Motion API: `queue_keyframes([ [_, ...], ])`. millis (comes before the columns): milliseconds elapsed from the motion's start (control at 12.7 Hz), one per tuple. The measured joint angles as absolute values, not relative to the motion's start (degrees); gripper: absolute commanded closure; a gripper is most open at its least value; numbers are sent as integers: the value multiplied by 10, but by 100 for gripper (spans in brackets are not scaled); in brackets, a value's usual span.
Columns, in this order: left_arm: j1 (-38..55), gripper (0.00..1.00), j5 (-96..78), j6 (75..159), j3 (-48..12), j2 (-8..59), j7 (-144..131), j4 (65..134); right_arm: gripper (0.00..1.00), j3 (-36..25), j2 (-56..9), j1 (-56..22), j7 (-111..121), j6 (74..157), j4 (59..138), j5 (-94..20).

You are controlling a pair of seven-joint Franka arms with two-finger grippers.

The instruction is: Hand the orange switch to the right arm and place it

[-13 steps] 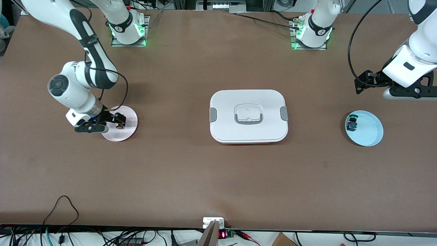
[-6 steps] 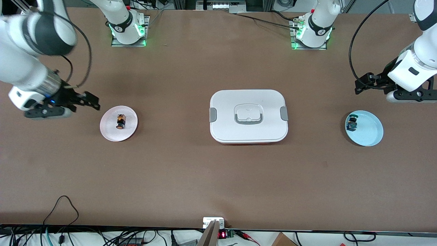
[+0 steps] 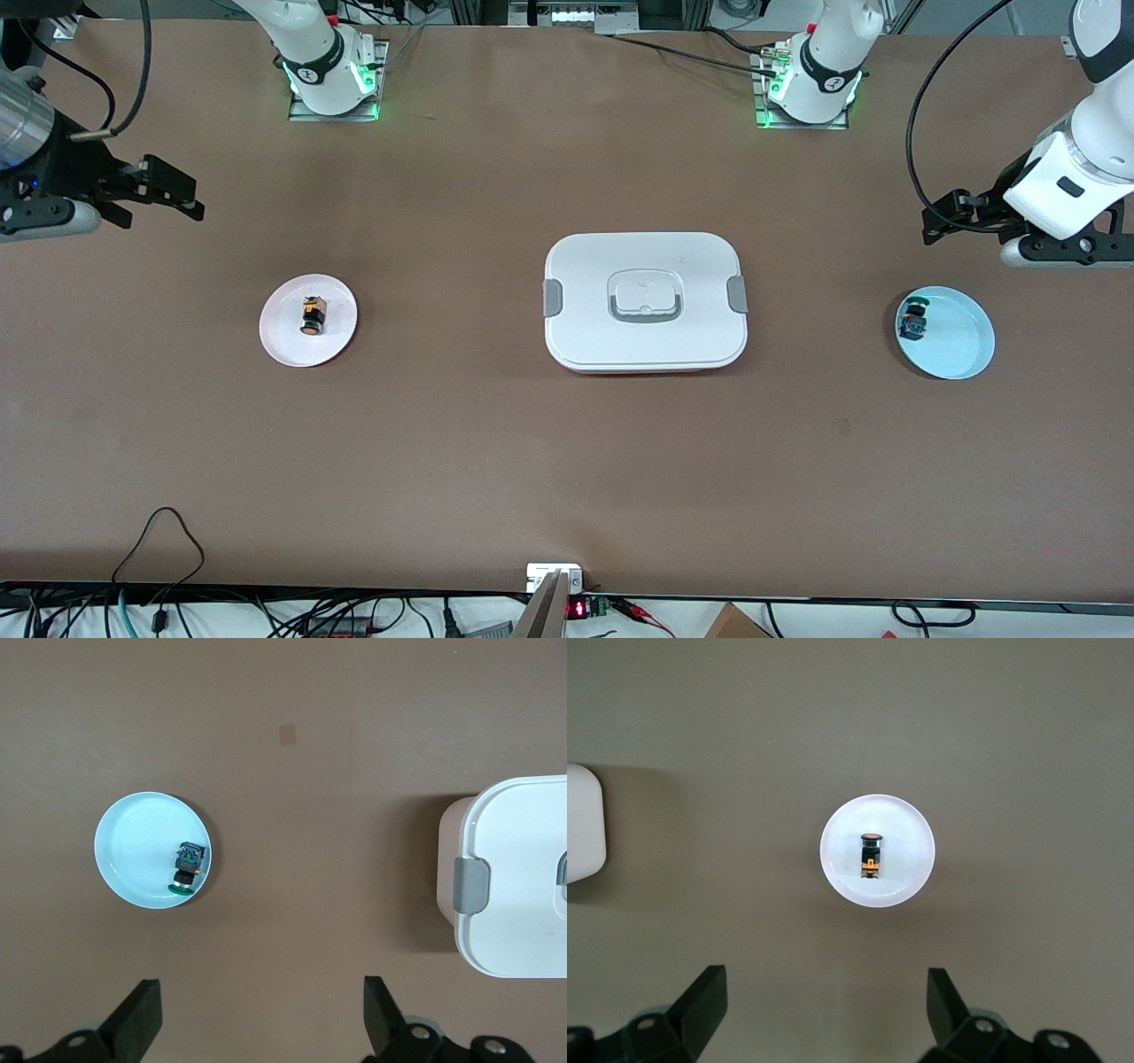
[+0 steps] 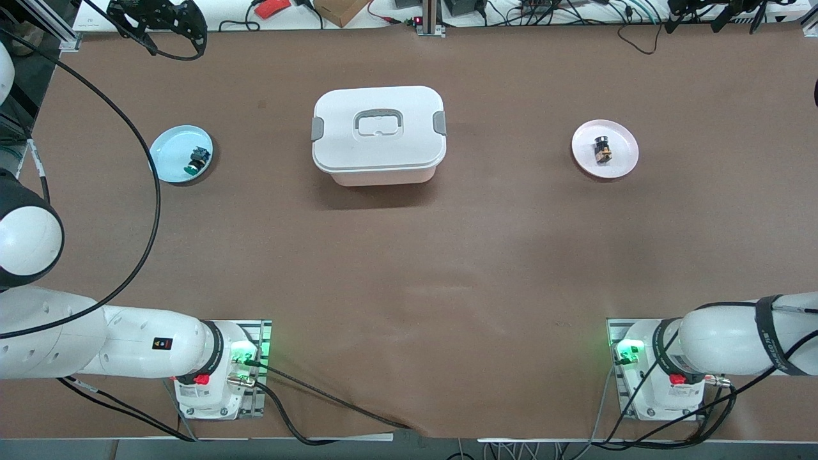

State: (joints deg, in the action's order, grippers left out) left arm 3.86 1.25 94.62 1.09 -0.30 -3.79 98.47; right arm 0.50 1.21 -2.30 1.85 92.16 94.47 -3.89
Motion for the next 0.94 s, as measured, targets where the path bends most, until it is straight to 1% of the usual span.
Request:
queue_keyframes([
  [945, 39, 0, 13, 945, 11, -2, -38, 977, 0, 10, 10, -24, 20, 917, 945, -29],
])
